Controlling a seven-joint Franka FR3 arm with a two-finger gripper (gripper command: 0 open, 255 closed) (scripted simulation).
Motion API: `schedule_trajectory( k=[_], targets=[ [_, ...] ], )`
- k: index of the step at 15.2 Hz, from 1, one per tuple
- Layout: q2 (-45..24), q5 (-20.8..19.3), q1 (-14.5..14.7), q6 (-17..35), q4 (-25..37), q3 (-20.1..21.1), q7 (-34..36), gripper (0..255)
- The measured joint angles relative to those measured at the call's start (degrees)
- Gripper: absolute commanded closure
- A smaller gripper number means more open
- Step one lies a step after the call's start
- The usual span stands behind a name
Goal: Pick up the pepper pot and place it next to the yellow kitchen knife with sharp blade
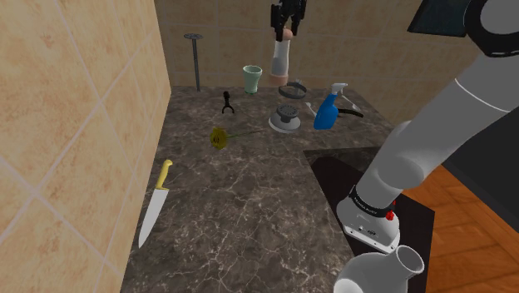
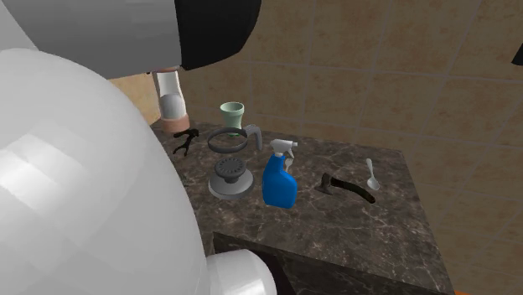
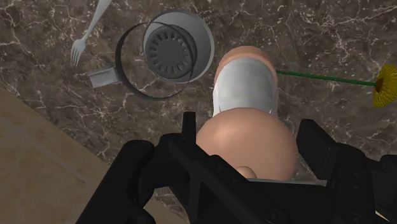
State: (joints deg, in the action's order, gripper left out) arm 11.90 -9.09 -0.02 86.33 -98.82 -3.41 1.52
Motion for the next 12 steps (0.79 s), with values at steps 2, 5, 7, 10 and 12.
schedule_trajectory(
  k=[2, 5, 7, 10, 12],
  targets=[
    [1.4, 0.4, 1.2, -0.4, -1.4, 1.8, 2.9, 255],
    [3.6, 1.1, 2.7, -0.9, -3.8, 4.5, 7.1, 255],
    [5.2, 1.8, 3.8, -1.6, -5.0, 6.3, 9.9, 255],
    [6.0, 2.7, 5.2, -2.8, -5.1, 8.9, 13.7, 255],
    [6.1, 3.4, 6.2, -3.2, -5.2, 10.6, 16.3, 255]
  ],
)
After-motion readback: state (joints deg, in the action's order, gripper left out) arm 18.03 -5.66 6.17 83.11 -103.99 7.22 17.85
